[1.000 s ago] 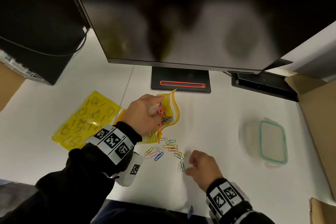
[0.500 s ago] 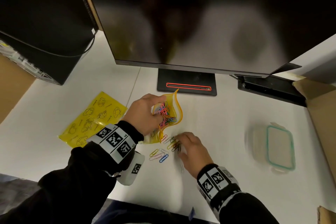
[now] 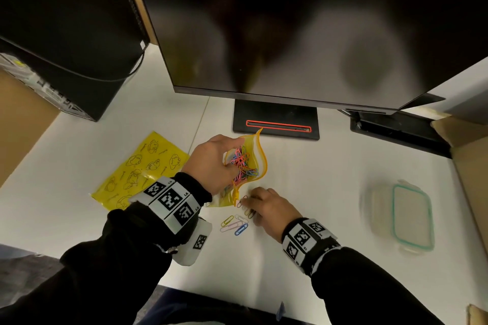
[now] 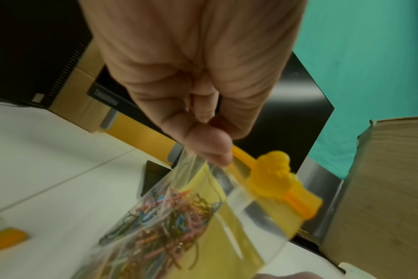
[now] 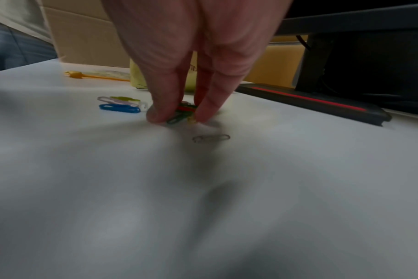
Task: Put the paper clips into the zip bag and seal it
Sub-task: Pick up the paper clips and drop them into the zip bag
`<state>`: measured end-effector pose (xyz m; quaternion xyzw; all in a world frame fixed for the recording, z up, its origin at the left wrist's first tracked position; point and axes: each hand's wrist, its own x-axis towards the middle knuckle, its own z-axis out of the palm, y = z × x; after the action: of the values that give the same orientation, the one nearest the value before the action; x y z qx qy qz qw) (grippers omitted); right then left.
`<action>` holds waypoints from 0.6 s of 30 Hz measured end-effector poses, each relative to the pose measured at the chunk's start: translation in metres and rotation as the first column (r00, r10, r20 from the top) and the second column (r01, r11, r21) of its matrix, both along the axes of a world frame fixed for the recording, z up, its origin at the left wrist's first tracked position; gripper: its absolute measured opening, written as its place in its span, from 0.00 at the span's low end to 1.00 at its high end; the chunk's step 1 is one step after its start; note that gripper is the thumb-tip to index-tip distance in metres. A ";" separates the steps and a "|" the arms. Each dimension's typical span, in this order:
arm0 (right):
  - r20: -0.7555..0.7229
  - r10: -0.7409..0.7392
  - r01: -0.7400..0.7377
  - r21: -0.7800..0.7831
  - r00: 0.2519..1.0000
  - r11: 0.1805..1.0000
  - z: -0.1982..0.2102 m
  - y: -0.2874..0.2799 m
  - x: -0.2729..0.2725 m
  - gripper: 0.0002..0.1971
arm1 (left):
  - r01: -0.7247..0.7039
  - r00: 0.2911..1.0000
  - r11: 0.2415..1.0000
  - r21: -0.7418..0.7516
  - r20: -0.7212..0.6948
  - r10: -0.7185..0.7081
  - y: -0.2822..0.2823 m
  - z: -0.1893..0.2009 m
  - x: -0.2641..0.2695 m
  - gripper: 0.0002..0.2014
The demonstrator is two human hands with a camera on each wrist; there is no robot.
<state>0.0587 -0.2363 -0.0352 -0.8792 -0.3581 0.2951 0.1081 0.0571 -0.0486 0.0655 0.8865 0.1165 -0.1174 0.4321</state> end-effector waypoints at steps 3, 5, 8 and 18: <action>0.024 -0.032 0.031 0.037 0.999 0.999 0.000 0.000 -0.003 0.21 | 0.001 1.000 1.000 0.005 -0.005 -0.001 -0.001 0.000 0.000 0.27; 0.037 -0.046 0.044 0.035 0.998 0.998 0.000 0.000 -0.005 0.18 | 0.002 1.000 1.000 0.009 -0.009 -0.002 -0.001 -0.001 0.000 0.27; 0.045 -0.063 0.062 0.019 0.997 0.998 0.000 -0.001 -0.009 0.14 | -0.002 1.000 1.000 0.005 -0.016 0.002 -0.002 -0.001 0.000 0.27; 0.125 -0.037 0.053 -0.128 0.992 0.990 0.003 -0.001 -0.018 0.17 | 0.019 1.000 1.000 0.003 -0.017 -0.019 -0.007 -0.001 0.001 0.28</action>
<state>0.0410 -0.2369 -0.0326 -0.9087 -0.3237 0.2613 0.0345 0.0576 -0.0553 0.0647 0.8872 0.1120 -0.1286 0.4287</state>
